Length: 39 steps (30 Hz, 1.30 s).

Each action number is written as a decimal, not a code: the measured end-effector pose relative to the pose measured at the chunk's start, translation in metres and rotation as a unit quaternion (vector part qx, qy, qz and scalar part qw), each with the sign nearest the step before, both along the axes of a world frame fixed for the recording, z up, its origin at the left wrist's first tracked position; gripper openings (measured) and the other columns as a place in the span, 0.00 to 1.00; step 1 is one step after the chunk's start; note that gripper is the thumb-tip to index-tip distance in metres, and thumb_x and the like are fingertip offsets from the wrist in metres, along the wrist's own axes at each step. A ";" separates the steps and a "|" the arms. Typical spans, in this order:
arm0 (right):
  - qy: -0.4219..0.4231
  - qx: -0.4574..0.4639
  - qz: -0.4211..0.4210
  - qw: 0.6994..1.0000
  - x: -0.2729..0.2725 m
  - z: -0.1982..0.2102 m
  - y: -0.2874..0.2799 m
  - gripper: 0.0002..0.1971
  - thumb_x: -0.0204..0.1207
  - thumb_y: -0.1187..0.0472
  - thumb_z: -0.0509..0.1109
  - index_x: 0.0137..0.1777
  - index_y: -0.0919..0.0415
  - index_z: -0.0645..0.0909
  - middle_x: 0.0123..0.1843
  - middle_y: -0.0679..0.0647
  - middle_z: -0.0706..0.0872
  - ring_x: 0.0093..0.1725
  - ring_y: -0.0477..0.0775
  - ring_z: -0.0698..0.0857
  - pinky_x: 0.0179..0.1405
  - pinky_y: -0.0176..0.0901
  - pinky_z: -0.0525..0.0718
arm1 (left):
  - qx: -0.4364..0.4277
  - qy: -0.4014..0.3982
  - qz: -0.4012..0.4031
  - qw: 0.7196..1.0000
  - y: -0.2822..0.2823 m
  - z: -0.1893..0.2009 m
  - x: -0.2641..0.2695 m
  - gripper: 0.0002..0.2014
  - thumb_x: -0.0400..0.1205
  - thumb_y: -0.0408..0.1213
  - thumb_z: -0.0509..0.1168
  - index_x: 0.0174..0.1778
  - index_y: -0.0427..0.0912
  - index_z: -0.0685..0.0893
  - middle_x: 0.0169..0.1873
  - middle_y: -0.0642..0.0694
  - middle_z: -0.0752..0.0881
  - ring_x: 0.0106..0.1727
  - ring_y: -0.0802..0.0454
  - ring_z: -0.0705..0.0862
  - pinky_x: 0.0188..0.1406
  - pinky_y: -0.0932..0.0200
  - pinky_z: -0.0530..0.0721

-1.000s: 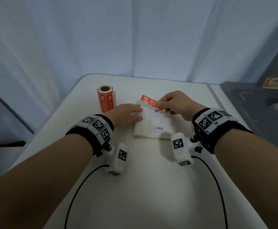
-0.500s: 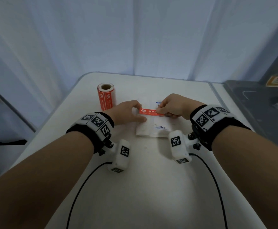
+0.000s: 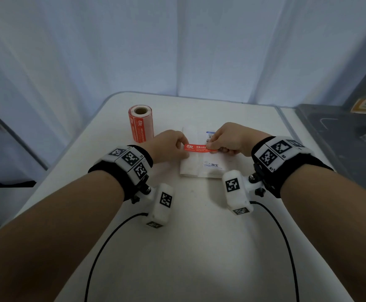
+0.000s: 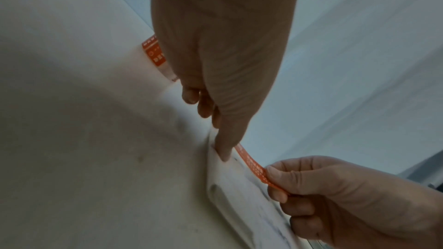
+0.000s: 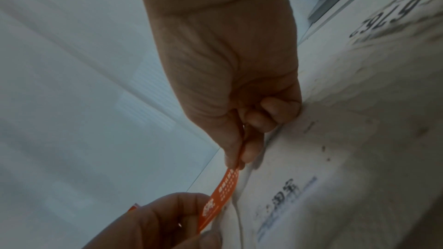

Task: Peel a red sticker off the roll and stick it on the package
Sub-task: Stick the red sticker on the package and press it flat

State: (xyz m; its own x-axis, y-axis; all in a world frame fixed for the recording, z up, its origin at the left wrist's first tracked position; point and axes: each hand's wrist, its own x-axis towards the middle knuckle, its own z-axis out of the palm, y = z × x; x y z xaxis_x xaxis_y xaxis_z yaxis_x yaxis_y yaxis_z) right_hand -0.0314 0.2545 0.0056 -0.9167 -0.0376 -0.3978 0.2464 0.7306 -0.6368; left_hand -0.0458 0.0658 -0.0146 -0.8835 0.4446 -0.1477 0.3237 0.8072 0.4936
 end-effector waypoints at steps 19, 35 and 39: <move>-0.007 -0.028 -0.012 1.000 0.011 -0.007 -0.005 0.07 0.74 0.64 0.72 0.40 0.67 0.87 0.29 0.57 0.77 0.25 0.49 0.69 0.20 0.34 0.68 | 0.138 -0.138 0.073 0.978 -0.001 0.005 0.009 0.12 0.77 0.39 0.65 0.52 0.40 0.88 0.46 0.46 0.84 0.45 0.52 0.81 0.45 0.61 0.78; -0.028 -0.029 -0.030 0.999 0.006 -0.010 -0.005 0.10 0.73 0.64 0.73 0.49 0.71 0.88 0.32 0.57 0.80 0.24 0.47 0.69 0.17 0.32 0.66 | 0.087 -0.049 0.046 0.994 0.004 -0.002 0.007 0.14 0.80 0.40 0.67 0.58 0.40 0.88 0.43 0.51 0.81 0.47 0.55 0.78 0.36 0.73 0.72; -0.025 -0.016 -0.031 0.999 0.005 -0.012 -0.007 0.13 0.71 0.64 0.74 0.50 0.74 0.88 0.34 0.59 0.79 0.23 0.48 0.68 0.18 0.32 0.65 | 0.077 -0.030 0.051 0.995 0.007 -0.004 0.006 0.13 0.79 0.40 0.68 0.56 0.38 0.88 0.32 0.56 0.77 0.34 0.61 0.74 0.30 0.73 0.69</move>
